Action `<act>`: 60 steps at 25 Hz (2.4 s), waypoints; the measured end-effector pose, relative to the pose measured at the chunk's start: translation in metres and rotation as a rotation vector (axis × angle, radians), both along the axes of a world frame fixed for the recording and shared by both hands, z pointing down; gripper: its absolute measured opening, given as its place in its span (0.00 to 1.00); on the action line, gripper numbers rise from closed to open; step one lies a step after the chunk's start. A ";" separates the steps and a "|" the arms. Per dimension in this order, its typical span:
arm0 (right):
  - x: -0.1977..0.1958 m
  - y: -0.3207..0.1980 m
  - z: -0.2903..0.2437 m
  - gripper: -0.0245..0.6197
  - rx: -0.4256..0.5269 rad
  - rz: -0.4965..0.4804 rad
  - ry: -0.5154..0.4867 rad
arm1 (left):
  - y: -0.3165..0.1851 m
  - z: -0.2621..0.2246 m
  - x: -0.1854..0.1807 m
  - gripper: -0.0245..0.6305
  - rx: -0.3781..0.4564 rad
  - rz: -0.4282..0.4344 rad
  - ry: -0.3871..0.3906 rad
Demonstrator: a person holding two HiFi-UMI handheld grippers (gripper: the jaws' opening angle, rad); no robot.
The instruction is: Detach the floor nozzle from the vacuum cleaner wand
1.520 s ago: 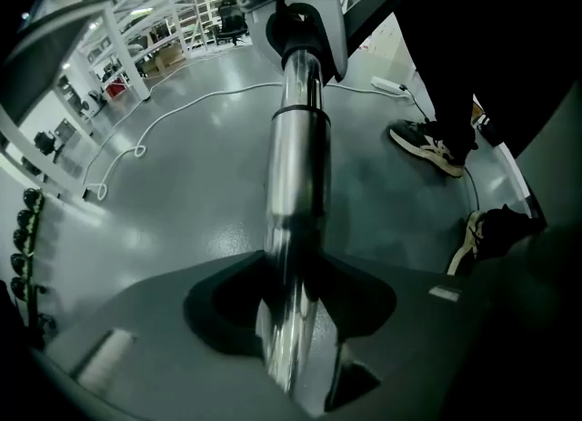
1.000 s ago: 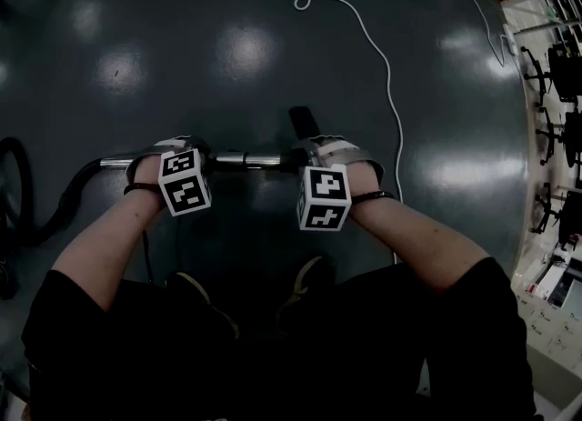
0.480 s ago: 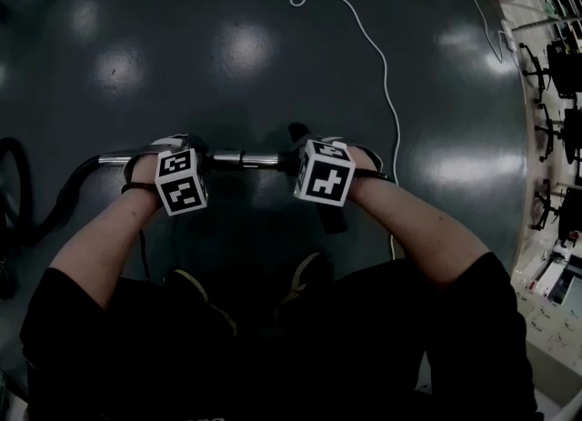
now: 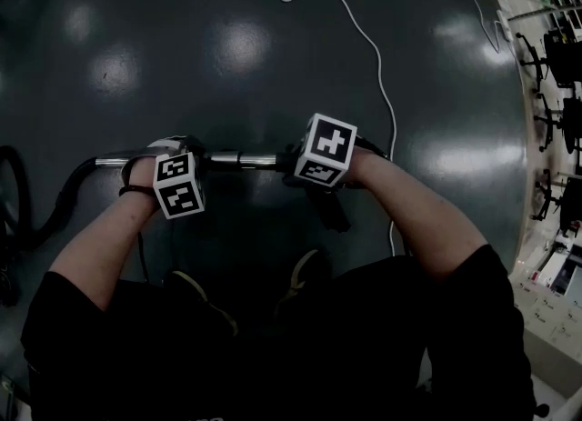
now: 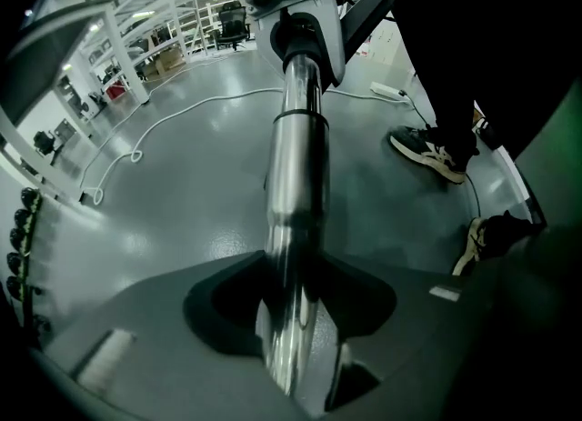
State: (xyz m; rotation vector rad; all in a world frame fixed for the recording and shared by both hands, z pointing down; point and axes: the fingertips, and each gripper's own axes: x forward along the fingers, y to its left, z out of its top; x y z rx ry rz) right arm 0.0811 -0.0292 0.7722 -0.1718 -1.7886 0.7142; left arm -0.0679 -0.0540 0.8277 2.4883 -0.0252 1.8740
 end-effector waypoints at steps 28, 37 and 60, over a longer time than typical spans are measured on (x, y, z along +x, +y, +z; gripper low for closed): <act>0.030 -0.026 0.028 0.23 0.268 -0.031 -0.149 | -0.022 0.027 -0.009 0.30 -0.017 -0.047 -0.038; 0.044 -0.040 0.102 0.23 0.641 -0.190 -0.078 | -0.011 0.077 -0.014 0.30 -0.014 -0.004 -0.182; 0.039 0.003 0.152 0.56 0.663 -0.207 0.063 | 0.008 0.099 -0.022 0.34 -0.084 -0.105 -0.265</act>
